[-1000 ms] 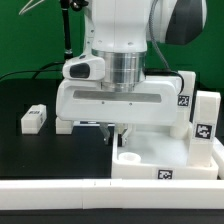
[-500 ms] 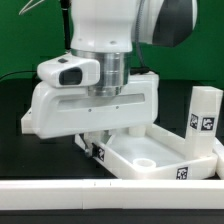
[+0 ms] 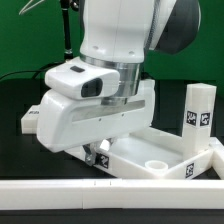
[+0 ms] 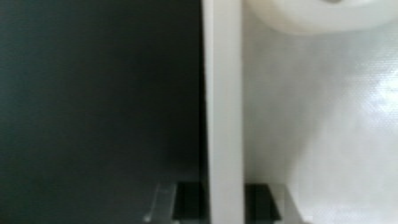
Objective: Assemble desk
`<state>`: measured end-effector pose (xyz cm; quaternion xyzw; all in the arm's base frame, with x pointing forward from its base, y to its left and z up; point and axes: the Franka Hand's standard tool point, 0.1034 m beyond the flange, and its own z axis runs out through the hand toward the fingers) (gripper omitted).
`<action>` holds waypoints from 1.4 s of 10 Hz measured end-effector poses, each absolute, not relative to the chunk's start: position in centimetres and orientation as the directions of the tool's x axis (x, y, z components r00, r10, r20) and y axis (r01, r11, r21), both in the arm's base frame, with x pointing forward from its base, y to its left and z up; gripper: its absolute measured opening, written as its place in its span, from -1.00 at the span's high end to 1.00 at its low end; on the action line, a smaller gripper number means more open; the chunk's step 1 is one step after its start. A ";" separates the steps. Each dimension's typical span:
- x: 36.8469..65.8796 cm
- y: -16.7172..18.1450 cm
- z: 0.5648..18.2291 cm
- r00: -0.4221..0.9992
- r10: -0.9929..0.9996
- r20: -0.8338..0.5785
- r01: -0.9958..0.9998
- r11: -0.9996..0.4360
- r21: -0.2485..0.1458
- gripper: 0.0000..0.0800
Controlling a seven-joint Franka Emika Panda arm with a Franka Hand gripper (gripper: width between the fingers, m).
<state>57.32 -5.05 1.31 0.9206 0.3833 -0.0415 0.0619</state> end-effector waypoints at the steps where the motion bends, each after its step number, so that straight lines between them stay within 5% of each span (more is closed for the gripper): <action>1: 57.3 -5.2 1.3 0.676 0.726 -0.127 0.737 -0.672 0.077 0.85; 3: 57.6 -5.3 1.4 0.588 0.797 -0.141 0.809 -0.584 0.071 0.85; 5: 62.5 -3.3 1.8 0.402 0.901 -0.161 0.915 -0.389 0.110 0.85; 8: 63.9 -1.7 1.8 0.184 0.963 -0.198 0.982 -0.170 0.084 0.85; 14: 64.3 -1.2 2.2 0.137 0.972 -0.189 0.990 -0.125 0.070 0.85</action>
Offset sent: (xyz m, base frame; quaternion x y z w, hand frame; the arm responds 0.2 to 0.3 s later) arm 0.0773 0.0310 0.0061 -0.0532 0.0264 -0.1948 0.9790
